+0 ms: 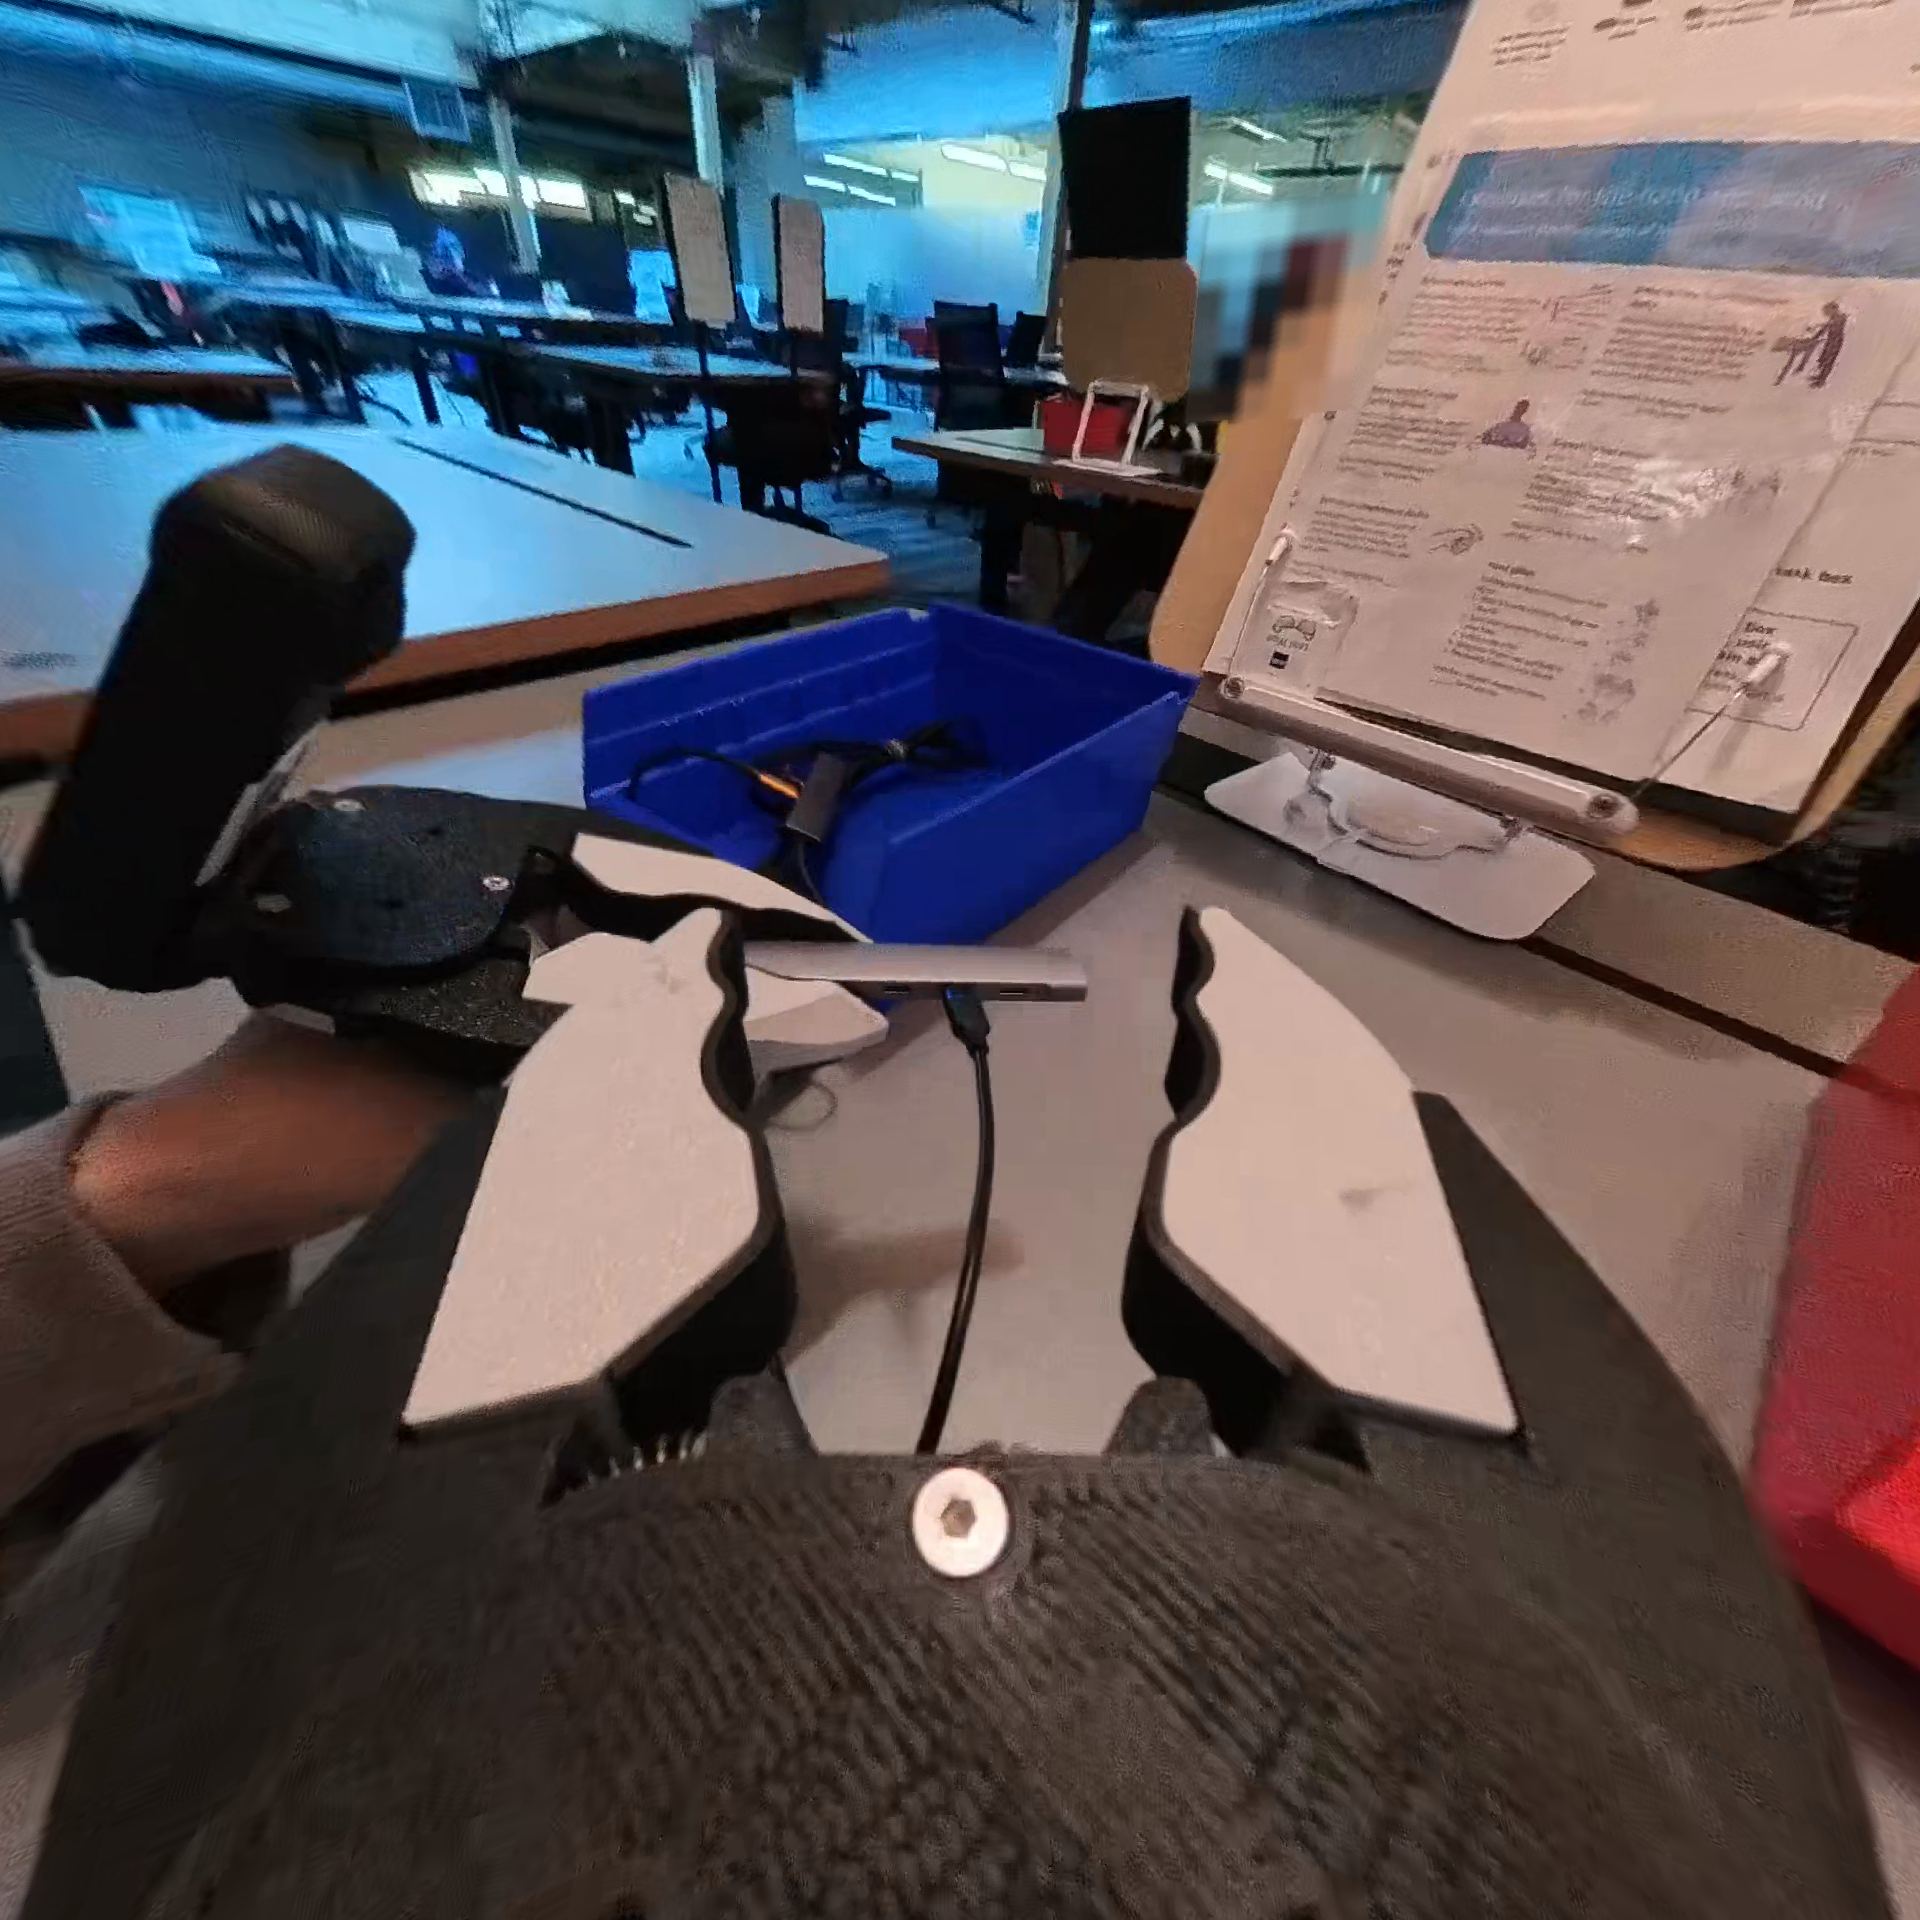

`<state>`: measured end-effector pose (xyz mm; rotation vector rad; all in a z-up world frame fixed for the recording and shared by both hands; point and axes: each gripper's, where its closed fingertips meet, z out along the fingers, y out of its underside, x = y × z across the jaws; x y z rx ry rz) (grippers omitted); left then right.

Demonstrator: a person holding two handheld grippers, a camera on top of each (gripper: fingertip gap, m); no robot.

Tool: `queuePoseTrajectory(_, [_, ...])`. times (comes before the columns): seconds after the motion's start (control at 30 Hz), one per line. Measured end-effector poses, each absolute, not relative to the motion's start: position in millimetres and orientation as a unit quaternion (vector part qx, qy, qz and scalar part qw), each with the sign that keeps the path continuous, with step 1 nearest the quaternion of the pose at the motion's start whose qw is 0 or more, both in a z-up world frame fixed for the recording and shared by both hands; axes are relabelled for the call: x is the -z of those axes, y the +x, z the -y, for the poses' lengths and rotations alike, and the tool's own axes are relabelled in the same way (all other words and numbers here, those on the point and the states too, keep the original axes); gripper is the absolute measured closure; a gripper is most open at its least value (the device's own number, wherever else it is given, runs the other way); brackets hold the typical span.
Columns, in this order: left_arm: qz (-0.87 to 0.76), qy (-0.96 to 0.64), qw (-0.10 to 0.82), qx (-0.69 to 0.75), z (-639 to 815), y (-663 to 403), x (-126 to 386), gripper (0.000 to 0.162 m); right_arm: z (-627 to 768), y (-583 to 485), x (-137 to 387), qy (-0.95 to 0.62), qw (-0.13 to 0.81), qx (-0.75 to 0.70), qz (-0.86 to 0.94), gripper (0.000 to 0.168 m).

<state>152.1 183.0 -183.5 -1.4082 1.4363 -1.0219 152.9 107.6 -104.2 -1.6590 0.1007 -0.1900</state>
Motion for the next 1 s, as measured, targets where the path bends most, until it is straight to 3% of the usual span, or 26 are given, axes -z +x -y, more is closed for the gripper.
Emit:
queuePoseTrajectory(0.2, [-0.573,-0.568,0.419,0.417,-179,154,184,0.136,-117,156,141,-0.796,0.588,0.142,-0.016,0.085])
queuePoseTrajectory(0.6, [-0.546,-0.496,0.461,0.493,-154,154,159,0.136,-120,170,150,-0.763,0.642,0.054,-0.053,0.143])
queuePoseTrajectory(0.77, [-0.542,-0.503,0.457,0.494,-152,156,160,0.136,-120,167,149,-0.753,0.654,0.067,-0.031,0.155])
queuePoseTrajectory(1.0, [-0.539,-0.519,0.438,0.497,-152,156,163,0.136,-123,167,151,-0.740,0.668,0.080,-0.025,0.157])
